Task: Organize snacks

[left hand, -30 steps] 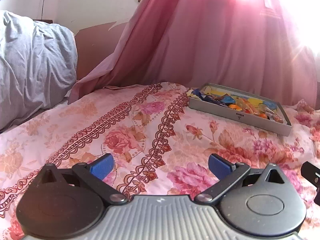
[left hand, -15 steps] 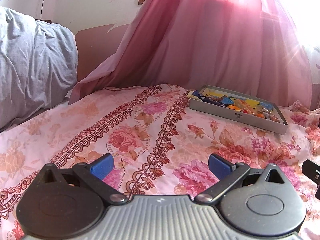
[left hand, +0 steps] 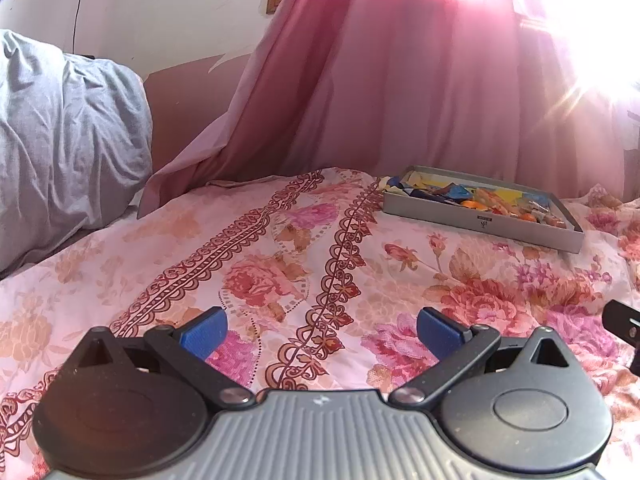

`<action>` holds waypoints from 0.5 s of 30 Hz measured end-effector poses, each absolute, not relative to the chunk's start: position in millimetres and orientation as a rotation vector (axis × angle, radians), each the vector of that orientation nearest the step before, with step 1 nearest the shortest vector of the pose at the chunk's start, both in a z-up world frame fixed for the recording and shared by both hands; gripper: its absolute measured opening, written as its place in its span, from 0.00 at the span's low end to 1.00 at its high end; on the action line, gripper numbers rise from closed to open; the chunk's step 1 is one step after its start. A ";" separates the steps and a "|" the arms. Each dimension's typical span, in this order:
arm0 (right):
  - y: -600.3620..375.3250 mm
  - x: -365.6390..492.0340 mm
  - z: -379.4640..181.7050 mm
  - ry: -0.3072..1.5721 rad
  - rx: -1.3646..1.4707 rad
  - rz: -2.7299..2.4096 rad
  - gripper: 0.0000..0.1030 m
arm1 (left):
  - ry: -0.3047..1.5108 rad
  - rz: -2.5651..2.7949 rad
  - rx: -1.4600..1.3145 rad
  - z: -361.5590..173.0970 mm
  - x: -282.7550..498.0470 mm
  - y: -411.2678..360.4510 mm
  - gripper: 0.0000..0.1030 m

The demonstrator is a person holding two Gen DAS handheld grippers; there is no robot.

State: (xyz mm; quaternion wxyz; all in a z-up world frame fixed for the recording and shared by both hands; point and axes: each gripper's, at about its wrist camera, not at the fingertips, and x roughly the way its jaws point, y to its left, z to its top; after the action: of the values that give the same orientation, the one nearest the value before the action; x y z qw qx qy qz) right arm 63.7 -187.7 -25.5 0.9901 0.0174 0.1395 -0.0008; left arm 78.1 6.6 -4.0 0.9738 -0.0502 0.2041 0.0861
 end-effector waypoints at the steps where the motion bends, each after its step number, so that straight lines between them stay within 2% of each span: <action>1: -187.7 64.5 -26.0 0.281 0.034 0.000 0.99 | 0.411 0.171 -0.100 -4.3 78.2 6.4 1.00; 15: -187.7 65.6 -27.6 0.290 0.029 0.009 0.99 | 0.410 0.173 -0.103 -6.0 77.4 8.1 1.00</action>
State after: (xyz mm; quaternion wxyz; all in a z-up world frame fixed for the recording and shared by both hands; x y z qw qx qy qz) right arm 65.6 -187.7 -27.6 0.9894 0.0144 0.1443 0.0044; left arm 77.4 8.1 -6.0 0.9740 -0.0511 0.2034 0.0855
